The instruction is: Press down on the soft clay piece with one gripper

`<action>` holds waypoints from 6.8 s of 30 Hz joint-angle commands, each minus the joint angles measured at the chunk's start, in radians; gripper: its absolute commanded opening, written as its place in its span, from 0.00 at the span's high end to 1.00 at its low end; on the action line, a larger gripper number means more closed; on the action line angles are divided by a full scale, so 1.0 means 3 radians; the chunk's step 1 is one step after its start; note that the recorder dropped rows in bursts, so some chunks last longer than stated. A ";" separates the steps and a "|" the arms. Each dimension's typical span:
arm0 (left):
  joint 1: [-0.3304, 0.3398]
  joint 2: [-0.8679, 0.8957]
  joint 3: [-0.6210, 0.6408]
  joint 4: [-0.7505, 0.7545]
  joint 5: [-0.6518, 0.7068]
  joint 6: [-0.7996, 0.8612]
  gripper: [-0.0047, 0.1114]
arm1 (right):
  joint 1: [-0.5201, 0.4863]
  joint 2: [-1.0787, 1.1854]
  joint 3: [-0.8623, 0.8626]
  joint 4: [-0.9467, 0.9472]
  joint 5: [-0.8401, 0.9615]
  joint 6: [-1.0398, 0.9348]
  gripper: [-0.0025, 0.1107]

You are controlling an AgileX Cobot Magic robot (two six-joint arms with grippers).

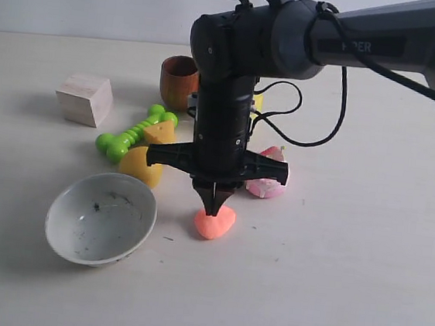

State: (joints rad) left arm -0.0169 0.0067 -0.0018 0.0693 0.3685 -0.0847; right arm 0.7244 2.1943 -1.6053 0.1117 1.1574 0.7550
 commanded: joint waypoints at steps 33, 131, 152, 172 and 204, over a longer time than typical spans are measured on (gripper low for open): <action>-0.0017 -0.0022 0.0006 -0.0008 -0.0036 0.0013 0.96 | -0.0007 0.0035 0.0175 0.0067 -0.0308 -0.0136 0.98; -0.0017 -0.0022 0.0006 -0.0008 -0.0036 0.0013 0.96 | 0.0184 -0.0028 0.0169 -0.0229 -0.0601 -0.0158 0.98; -0.0017 -0.0022 0.0006 -0.0008 -0.0036 0.0013 0.96 | 0.0184 0.0004 0.0175 -0.0190 -0.0391 -0.0207 0.90; -0.0017 -0.0022 0.0006 -0.0008 -0.0036 0.0013 0.96 | 0.0184 0.0019 0.0175 -0.0314 -0.0326 -0.0097 0.68; -0.0017 -0.0022 0.0006 -0.0008 -0.0036 0.0013 0.96 | 0.0184 -0.0029 0.0175 -0.0372 -0.0387 -0.0097 0.94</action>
State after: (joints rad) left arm -0.0169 0.0067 -0.0018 0.0693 0.3685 -0.0847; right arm 0.7809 2.2002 -1.5543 0.0187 1.0501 0.7250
